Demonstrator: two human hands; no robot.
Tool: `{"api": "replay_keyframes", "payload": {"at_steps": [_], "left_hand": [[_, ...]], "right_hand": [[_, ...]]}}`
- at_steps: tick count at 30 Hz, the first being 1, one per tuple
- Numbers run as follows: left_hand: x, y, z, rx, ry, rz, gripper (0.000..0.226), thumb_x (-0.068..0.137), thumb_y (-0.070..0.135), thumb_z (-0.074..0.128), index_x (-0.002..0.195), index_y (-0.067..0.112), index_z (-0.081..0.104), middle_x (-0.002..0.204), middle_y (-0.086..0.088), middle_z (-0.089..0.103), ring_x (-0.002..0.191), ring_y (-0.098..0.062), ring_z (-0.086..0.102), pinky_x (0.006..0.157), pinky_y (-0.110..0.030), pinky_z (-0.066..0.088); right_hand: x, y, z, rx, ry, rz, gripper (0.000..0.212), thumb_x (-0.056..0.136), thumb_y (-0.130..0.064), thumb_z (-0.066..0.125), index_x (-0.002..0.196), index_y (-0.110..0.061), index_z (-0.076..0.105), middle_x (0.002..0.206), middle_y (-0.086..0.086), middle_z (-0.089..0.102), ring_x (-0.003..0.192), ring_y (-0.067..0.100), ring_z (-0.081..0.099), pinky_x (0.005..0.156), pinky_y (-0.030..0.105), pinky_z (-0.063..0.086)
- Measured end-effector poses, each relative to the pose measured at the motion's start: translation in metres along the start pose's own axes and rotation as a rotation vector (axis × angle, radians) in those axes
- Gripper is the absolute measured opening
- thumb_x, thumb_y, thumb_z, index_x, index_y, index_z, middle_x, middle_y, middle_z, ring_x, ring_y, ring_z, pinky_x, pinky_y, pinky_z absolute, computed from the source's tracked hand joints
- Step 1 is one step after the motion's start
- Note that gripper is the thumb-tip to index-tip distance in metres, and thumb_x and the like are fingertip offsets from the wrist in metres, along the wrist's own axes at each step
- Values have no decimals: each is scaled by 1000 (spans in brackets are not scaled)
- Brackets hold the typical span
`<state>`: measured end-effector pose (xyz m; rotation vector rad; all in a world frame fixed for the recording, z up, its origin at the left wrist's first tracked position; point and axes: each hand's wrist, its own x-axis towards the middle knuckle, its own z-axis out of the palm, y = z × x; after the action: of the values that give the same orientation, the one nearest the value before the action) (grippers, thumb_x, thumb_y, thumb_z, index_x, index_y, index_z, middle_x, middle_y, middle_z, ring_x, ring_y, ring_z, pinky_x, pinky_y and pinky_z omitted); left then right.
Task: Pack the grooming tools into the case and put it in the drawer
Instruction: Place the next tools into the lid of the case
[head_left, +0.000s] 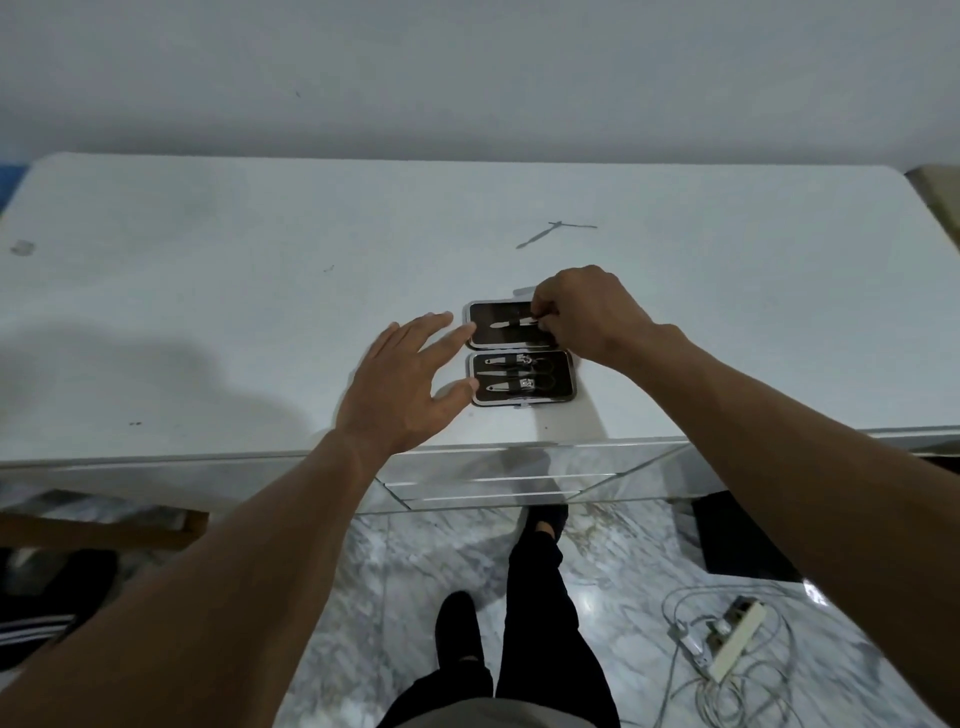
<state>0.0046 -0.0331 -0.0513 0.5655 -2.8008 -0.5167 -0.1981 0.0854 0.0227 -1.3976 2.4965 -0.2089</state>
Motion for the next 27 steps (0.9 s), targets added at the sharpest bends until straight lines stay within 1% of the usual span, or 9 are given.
{"api": "replay_keyframes", "payload": {"at_steps": [4, 7, 16, 20, 24, 27], "left_hand": [[0, 2, -1, 9, 0, -1, 62, 88, 56, 40, 145, 31, 40, 150, 2, 41, 140, -15, 32, 118, -37, 16], [0, 2, -2, 16, -11, -2, 62, 89, 56, 41, 146, 32, 38, 151, 2, 40, 141, -15, 31, 118, -37, 16], [1, -1, 1, 47, -29, -7, 66, 89, 58, 38, 148, 29, 36, 151, 3, 39, 140, -14, 32, 118, -37, 17], [0, 0, 1, 48, -36, -8, 66, 89, 59, 37, 148, 29, 35, 153, 4, 37, 141, -14, 30, 118, -36, 15], [1, 1, 0, 66, -32, -1, 67, 89, 57, 38, 147, 25, 37, 152, 3, 38, 141, -14, 31, 118, -36, 16], [2, 1, -1, 59, -31, -8, 70, 87, 57, 39, 147, 21, 38, 151, 2, 40, 139, -14, 34, 117, -37, 19]], "right_hand": [[1, -1, -1, 25, -18, 24, 17, 84, -8, 60, 98, -9, 70, 100, 14, 70, 95, 33, 62, 80, 36, 51], [2, -4, 0, 34, -30, 17, 18, 84, -6, 60, 95, -11, 72, 99, 16, 70, 91, 34, 63, 79, 36, 53], [8, -8, 4, 72, -36, 34, 19, 83, -6, 60, 95, -13, 73, 98, 15, 70, 91, 33, 64, 77, 32, 51], [10, -11, 8, 110, -54, 35, 20, 83, -6, 60, 97, -13, 73, 99, 15, 70, 92, 33, 64, 80, 36, 55], [12, -14, 11, 111, -47, 30, 21, 84, -6, 59, 98, -14, 72, 100, 15, 69, 91, 33, 63, 78, 34, 53], [13, -13, 11, 111, -39, 32, 19, 83, -9, 61, 97, -16, 72, 99, 14, 70, 92, 32, 63, 79, 36, 53]]}}
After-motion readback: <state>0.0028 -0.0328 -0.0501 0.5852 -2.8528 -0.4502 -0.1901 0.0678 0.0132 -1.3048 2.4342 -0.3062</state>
